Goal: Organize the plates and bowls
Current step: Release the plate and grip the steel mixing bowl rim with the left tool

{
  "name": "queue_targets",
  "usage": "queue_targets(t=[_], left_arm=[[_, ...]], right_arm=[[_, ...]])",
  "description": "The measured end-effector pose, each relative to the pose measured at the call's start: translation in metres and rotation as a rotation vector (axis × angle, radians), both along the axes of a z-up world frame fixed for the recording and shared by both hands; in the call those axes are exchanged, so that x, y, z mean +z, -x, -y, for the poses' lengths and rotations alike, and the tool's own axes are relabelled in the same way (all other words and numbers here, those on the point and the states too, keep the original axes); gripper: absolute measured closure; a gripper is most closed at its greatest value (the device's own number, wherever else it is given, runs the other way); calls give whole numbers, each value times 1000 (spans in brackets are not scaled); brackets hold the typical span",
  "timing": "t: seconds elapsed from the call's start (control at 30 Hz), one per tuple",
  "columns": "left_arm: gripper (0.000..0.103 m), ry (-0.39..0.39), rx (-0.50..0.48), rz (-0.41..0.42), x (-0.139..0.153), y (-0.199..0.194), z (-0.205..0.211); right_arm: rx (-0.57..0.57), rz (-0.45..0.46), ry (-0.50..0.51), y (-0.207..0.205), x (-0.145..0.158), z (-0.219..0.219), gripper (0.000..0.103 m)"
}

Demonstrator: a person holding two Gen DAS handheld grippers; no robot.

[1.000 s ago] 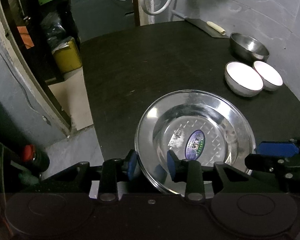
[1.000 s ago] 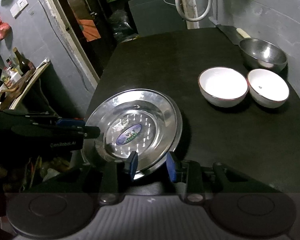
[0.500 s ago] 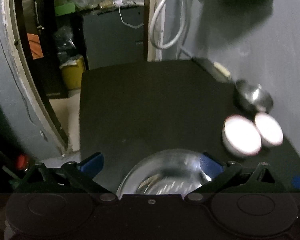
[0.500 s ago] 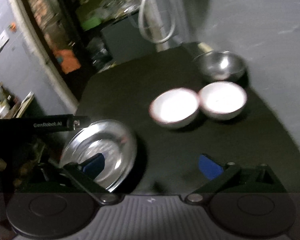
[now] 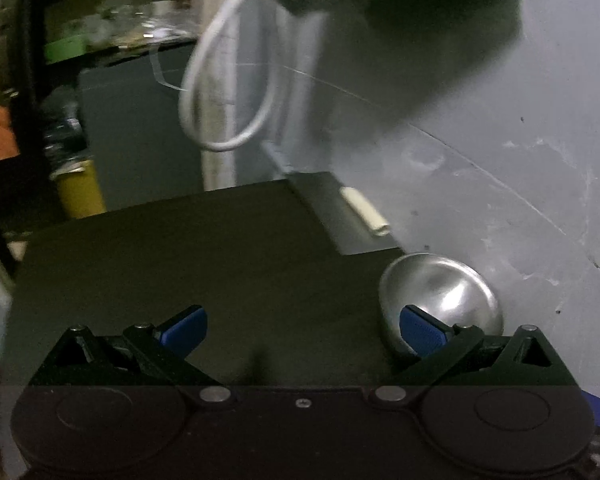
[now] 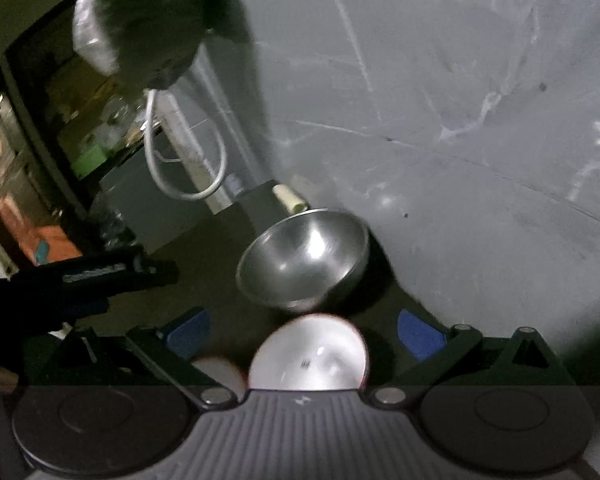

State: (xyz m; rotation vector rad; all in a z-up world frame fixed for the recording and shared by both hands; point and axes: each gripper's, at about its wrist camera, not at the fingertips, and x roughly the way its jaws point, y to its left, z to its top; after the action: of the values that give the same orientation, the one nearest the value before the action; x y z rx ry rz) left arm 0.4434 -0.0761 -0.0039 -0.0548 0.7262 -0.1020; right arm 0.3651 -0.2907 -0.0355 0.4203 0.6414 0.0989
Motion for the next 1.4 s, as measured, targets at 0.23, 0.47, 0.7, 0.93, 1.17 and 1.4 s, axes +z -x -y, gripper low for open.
queue_targets(t=[0.23,0.47,0.7,0.93,1.17,1.4], left_arm=[[1,-39,-36,-54,-24,-44,30],[34,36,-46,-135,-41,-62,26],[68,94,-89,-173,-51,-70,30],[88,94,-100,-106,-34,-54,24],[87,69,-115,50,19,8,5],[86,74,-141,65,53,110,-18]], right_arm=[[-11,-25,-43,-36,-22,9,17],[-8,-46,-53,-55,-31,10,34],[27,-53,-50,-62,-35,6,43],[78,18,-15,-54,-19,-4,63],[149,138,-26,-4,25,-13,65],[248,105,-25,89,54,-23,65]])
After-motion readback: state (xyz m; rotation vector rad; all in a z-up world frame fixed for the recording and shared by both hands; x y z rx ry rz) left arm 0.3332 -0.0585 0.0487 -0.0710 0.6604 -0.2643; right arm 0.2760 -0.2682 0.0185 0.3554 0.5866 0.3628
